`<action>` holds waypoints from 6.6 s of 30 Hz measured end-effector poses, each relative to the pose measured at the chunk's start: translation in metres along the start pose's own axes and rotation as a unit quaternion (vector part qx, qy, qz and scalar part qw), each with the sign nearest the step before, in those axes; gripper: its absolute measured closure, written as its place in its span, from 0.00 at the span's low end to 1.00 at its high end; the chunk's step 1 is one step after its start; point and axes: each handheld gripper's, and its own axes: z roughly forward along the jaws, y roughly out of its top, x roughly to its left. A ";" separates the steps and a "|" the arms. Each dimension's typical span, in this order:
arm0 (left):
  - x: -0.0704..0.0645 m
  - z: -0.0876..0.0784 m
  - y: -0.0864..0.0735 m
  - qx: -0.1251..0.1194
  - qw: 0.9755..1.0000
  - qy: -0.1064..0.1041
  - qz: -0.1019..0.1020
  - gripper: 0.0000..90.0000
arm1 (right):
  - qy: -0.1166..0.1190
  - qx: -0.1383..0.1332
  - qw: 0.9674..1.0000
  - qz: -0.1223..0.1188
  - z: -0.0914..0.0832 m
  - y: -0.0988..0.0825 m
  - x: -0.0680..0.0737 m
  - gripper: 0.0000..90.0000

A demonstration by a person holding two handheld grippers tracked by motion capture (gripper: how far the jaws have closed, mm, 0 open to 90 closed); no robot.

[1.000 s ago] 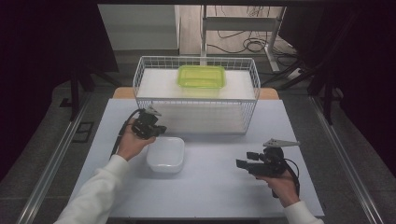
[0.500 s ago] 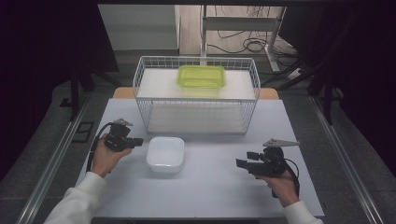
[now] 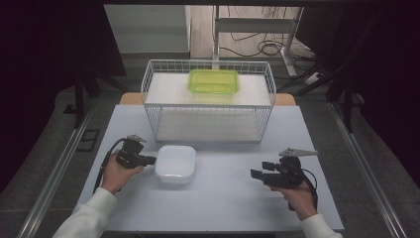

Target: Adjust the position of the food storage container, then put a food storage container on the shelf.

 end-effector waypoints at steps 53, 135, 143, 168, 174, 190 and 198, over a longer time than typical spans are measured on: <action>-0.062 0.018 0.013 -0.035 0.997 -0.066 0.003 1.00 | 0.002 0.003 1.000 -0.004 0.001 -0.001 0.002 0.35; -0.058 0.020 0.016 -0.085 0.967 -0.190 -0.150 0.46 | 0.059 0.039 0.993 0.095 0.096 0.040 0.017 0.47; -0.056 0.030 0.014 -0.071 0.962 -0.209 -0.161 0.51 | 0.070 0.050 0.990 0.115 0.100 0.033 0.011 0.50; -0.057 0.034 0.007 -0.064 0.950 -0.244 -0.186 0.85 | 0.121 0.056 0.978 0.158 0.088 0.027 0.009 0.81; -0.058 0.027 0.006 -0.074 0.954 -0.235 -0.171 0.89 | 0.120 0.047 0.982 0.140 0.083 0.029 0.013 0.86; -0.064 0.013 0.009 -0.101 0.956 -0.234 -0.145 0.89 | 0.117 0.030 0.986 0.113 0.075 0.036 0.019 0.86; -0.067 0.004 0.011 -0.111 0.958 -0.230 -0.129 0.89 | 0.116 0.022 0.988 0.099 0.069 0.041 0.025 0.86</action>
